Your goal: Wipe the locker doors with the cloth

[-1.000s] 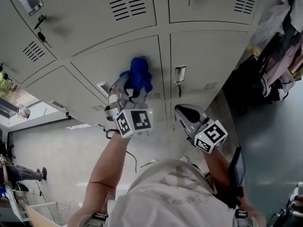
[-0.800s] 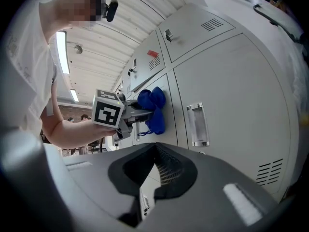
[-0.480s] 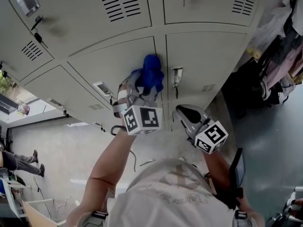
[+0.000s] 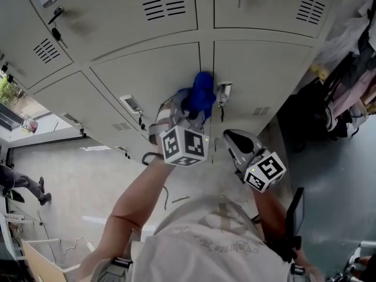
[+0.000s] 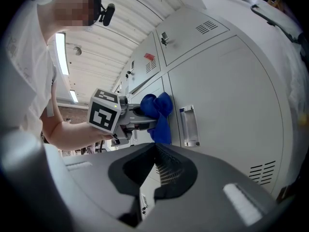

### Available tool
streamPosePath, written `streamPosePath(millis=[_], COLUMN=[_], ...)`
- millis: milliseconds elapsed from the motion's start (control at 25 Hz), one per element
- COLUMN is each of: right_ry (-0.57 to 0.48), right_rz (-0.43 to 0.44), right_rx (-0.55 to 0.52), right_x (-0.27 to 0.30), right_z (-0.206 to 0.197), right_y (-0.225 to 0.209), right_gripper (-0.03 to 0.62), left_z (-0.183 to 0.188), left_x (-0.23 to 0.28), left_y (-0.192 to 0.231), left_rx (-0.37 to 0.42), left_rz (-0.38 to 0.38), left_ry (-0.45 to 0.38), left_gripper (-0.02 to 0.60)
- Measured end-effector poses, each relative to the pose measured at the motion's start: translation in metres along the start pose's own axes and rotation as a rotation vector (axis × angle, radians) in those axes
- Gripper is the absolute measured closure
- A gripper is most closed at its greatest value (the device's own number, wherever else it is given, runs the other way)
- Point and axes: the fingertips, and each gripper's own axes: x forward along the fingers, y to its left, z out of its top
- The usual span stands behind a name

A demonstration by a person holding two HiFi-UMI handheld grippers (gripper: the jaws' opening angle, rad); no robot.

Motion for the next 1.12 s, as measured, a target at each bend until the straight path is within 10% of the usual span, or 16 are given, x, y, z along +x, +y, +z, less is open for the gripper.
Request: streamPosePath(millis=[360,1120], right_ry=[0.020,0.033], right_rz=[-0.012,0.025], right_rx=[0.007,0.016], right_x=[-0.004,0.017], right_z=[-0.005,-0.011], right_y=[0.000,0.021], right_gripper=[0.586,0.588], left_z=[-0.004,-0.049], left_x=[0.009,-0.023], left_y=[-0.008,0.036], left_rx=[0.107,-0.432], left_rz=[0.003,0.030], left_ry=[0.024,-0.019], left_gripper=[0.469,0.471])
